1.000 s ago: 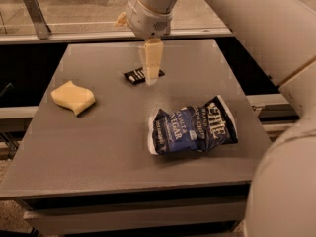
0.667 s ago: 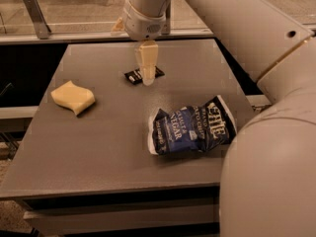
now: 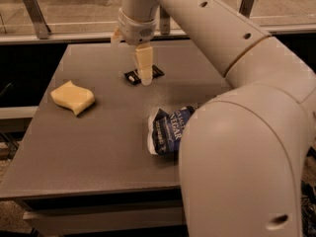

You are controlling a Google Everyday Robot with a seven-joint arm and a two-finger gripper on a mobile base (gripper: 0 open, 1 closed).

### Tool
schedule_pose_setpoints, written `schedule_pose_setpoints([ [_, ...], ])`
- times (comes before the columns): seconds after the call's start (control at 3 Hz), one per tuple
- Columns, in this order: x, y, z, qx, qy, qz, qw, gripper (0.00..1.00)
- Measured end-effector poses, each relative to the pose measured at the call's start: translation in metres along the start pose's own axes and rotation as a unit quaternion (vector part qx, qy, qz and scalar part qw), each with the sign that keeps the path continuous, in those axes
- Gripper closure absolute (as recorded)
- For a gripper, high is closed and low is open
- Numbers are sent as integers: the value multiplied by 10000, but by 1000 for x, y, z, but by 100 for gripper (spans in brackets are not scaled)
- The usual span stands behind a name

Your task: Move rxbar chocolate near blue chip bag

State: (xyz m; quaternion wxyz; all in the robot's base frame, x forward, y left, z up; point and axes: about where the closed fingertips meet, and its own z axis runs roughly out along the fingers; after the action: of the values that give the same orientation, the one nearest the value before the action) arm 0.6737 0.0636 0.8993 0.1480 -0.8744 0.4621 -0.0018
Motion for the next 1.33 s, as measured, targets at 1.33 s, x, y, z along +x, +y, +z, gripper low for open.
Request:
schedule_pose_setpoints([
  [1.33,37,2,49,-358,40,59,9993,0],
])
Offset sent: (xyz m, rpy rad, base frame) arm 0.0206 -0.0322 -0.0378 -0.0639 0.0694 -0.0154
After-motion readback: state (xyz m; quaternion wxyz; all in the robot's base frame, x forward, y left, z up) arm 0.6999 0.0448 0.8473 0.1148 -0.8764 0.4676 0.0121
